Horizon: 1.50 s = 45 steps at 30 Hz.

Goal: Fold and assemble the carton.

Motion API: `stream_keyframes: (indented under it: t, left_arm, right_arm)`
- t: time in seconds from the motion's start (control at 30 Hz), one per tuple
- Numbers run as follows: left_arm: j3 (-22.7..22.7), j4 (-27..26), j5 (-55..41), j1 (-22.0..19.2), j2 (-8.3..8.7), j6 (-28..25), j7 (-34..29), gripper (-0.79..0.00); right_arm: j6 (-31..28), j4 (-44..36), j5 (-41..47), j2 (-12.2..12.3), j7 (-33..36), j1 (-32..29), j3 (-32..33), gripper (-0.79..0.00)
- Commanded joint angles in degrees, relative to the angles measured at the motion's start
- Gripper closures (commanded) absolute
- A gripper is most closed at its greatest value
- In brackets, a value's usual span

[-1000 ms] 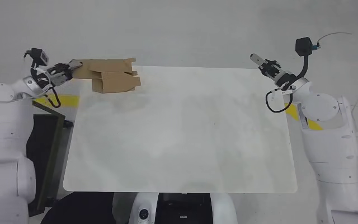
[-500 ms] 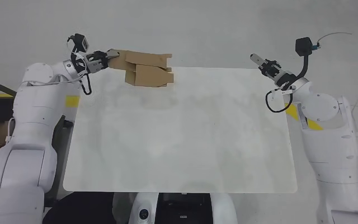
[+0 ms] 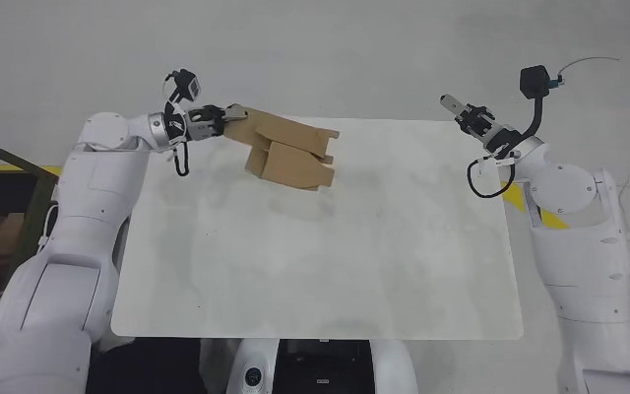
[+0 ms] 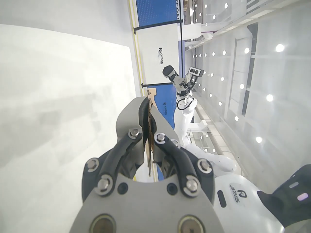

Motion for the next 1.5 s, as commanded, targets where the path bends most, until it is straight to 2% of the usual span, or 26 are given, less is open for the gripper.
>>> stream_keyframes:
  t: [0.0, 0.23, 1.23, 1.33, 1.47]
  left_arm:
    - [-0.28, -1.76, 0.39, 0.91, 0.26, -0.28, -0.60, 0.000]
    - [-1.17, -6.57, 1.22, 3.73, 0.92, 1.31, -0.35, 0.000]
    - [-1.17, -6.57, 1.22, 3.73, 0.92, 1.31, -0.35, 0.000]
    - [-1.03, -9.08, 2.34, 4.97, 0.99, 2.29, 1.77, 0.000]
    - [-0.82, -11.63, 4.21, 5.95, 1.20, 3.64, 2.22, 0.000]
  right_arm:
    - [0.00, 0.00, 0.00, 0.00, 0.00, 0.00, 0.00, -0.785]
    - [0.00, 0.00, 0.00, 0.00, 0.00, 0.00, 0.00, -0.785]
    - [-0.01, -0.48, 0.00, -0.09, -0.23, -0.55, -0.63, -0.785]
    - [-2.15, 0.21, 4.69, -0.46, 0.50, -0.43, -1.75, -0.785]
    - [-6.07, 3.49, 8.62, -0.88, 4.87, 2.07, -4.41, -0.785]
